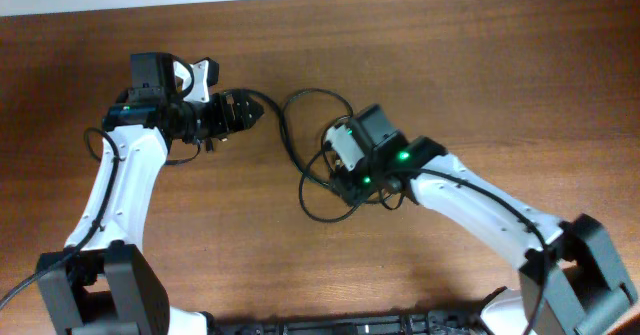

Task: Untangle cables

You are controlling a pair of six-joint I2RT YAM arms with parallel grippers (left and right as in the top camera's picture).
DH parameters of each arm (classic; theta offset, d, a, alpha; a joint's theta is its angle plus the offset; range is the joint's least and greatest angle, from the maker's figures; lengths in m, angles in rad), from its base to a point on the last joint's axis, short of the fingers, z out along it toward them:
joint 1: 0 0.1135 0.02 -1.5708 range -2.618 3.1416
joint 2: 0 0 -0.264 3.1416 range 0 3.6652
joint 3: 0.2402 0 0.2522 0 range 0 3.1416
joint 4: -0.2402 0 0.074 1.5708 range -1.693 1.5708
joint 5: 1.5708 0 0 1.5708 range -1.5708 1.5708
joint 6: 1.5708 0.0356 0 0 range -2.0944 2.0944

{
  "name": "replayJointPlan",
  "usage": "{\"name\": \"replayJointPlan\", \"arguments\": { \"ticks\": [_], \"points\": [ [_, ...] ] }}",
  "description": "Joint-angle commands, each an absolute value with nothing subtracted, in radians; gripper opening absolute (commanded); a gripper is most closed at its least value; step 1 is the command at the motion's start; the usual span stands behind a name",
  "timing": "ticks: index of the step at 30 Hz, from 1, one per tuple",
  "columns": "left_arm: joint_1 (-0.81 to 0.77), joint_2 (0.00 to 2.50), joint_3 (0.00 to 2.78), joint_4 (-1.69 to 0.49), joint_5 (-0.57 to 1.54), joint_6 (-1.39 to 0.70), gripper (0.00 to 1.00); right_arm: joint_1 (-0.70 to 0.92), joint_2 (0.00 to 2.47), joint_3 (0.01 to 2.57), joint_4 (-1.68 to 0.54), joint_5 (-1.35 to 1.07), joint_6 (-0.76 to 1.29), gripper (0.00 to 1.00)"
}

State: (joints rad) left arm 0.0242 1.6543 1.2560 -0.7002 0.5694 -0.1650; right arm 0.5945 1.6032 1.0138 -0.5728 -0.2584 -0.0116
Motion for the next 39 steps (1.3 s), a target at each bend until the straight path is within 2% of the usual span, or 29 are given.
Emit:
{"name": "replayJointPlan", "arguments": {
  "ticks": [1, 6, 9, 15, 16, 17, 18, 19, 20, 22, 25, 28, 30, 34, 39],
  "points": [
    [0.020, 1.663, 1.274, -0.701, 0.580, -0.170, 0.99, 0.663, 1.678, 1.029, -0.581, -0.238, -0.075, 0.50],
    [0.020, 1.663, 1.274, -0.701, 0.580, -0.170, 0.99, 0.668, 1.710, 1.029, -0.588, -0.145, -0.131, 0.52],
    [0.020, 1.663, 1.274, -0.701, 0.580, -0.170, 0.99, 0.669, 1.748, 1.029, -0.567, -0.170, -0.236, 0.55],
    [0.020, 1.663, 1.274, -0.701, 0.580, -0.170, 0.99, 0.667, 1.827, 1.029, -0.534, -0.198, -0.295, 0.55],
    [0.020, 1.663, 1.274, -0.701, 0.580, -0.170, 0.99, 0.667, 1.857, 1.029, -0.535, -0.198, -0.310, 0.52],
    [0.020, 1.663, 1.274, -0.701, 0.580, -0.170, 0.99, 0.667, 1.897, 1.029, -0.530, -0.178, -0.310, 0.36],
    [0.020, 1.663, 1.274, -0.701, 0.580, -0.170, 0.99, 0.667, 1.925, 1.029, -0.520, -0.142, -0.310, 0.25],
    [0.020, 1.663, 1.274, -0.701, 0.580, -0.170, 0.99, 0.667, 1.937, 1.029, -0.511, -0.114, -0.310, 0.08],
    [0.020, 1.663, 1.274, -0.701, 0.580, -0.170, 0.99, 0.666, 1.937, 1.029, -0.500, -0.110, -0.300, 0.04],
    [0.020, 1.663, 1.274, -0.701, 0.580, -0.170, 0.99, 0.665, 1.930, 1.105, -0.579, -0.108, -0.235, 0.04],
    [0.020, 1.663, 1.274, -0.701, 0.580, -0.170, 0.99, 0.651, 1.890, 1.388, -0.849, -0.123, -0.223, 0.04],
    [0.020, 1.663, 1.274, -0.701, 0.580, -0.170, 0.99, 0.551, 1.850, 1.666, -0.987, -0.160, -0.198, 0.04],
    [0.020, 1.663, 1.274, -0.701, 0.580, -0.170, 0.99, 0.412, 1.836, 1.829, -1.021, -0.245, -0.109, 0.04],
    [0.020, 1.663, 1.274, -0.701, 0.580, -0.170, 0.99, 0.301, 1.835, 1.851, -1.064, -0.448, -0.068, 0.04],
    [0.020, 1.663, 1.274, -0.625, 0.615, -0.181, 0.99, 0.300, 1.835, 1.851, -1.058, -0.468, -0.061, 0.04]
  ]
}}
